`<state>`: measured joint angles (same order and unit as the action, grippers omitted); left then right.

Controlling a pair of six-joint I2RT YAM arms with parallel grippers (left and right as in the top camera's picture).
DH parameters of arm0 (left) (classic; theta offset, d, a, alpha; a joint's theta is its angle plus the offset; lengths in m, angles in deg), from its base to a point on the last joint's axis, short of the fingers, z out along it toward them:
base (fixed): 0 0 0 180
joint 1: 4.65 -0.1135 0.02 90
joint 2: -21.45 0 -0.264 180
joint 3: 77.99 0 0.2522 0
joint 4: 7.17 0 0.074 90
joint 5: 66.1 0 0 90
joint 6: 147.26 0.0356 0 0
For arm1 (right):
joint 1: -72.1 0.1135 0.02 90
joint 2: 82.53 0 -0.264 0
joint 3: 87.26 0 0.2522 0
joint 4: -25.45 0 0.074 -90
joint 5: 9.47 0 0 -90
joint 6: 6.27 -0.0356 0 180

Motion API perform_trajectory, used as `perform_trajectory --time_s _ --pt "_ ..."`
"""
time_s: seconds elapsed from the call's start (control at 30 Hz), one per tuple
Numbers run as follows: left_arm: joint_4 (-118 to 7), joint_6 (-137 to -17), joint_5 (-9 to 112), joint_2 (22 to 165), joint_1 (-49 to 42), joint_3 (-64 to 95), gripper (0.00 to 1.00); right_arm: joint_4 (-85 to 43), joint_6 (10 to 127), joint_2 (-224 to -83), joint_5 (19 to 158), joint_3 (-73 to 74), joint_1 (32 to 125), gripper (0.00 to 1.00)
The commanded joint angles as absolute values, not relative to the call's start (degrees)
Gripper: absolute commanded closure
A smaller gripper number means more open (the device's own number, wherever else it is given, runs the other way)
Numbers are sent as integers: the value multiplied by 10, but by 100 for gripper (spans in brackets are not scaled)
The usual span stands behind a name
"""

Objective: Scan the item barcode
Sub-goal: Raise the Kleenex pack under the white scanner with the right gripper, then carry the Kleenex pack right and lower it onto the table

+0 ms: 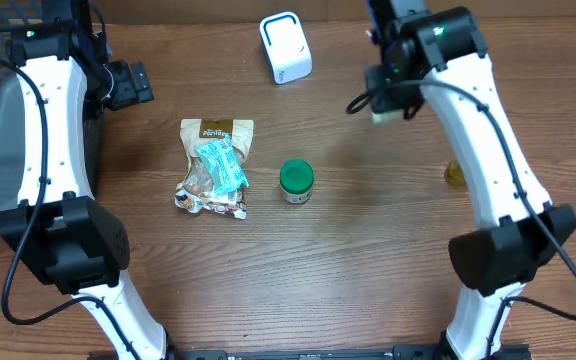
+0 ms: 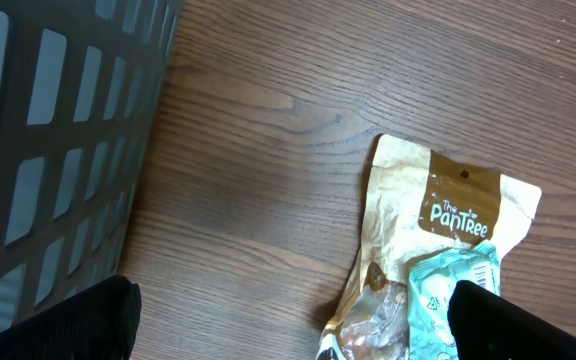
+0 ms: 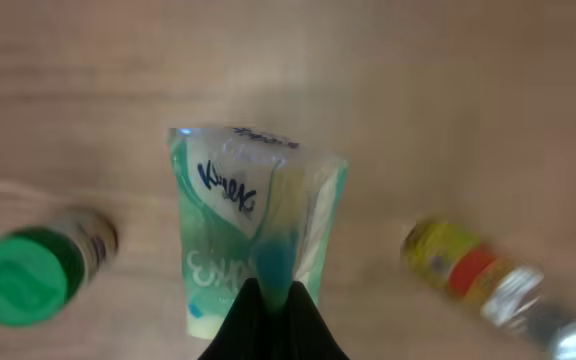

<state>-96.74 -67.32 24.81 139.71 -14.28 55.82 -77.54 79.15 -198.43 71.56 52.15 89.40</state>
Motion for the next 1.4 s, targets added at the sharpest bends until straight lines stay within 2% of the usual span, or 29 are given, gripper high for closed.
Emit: perform_trajectory --time_s 0.0,0.17,0.43,0.73,0.83,0.93,1.0,1.03,1.1,1.2,1.37 --pt "-968 -662 250 1397 -143 570 0 -780 760 -1990 805 470 866 96" --pt "-968 -662 250 1397 -143 570 0 -773 760 -1990 808 365 842 96" --pt "-968 -662 250 1397 -143 570 0 -686 760 -1990 797 220 835 96" --pt "-968 -662 250 1397 -143 570 0 -638 715 -1990 732 161 835 96" --pt "-968 -662 250 1397 -143 570 0 -638 715 -1990 724 161 835 93" --pt "-968 -662 250 1397 -143 570 0 -638 715 -1990 724 161 835 82" --pt "-968 -662 250 1397 -143 570 1 -636 715 -1990 724 161 835 57" --pt "-968 -662 250 1397 -143 570 0 -636 715 -1990 724 161 835 53" --pt "-968 -662 250 1397 -143 570 0 -635 715 -1990 724 161 835 35" --pt "-968 -662 250 1397 -143 570 0 -634 715 -1990 724 164 835 25" --pt "-968 -662 250 1397 -143 570 0 -660 685 -1989 726 217 836 24"
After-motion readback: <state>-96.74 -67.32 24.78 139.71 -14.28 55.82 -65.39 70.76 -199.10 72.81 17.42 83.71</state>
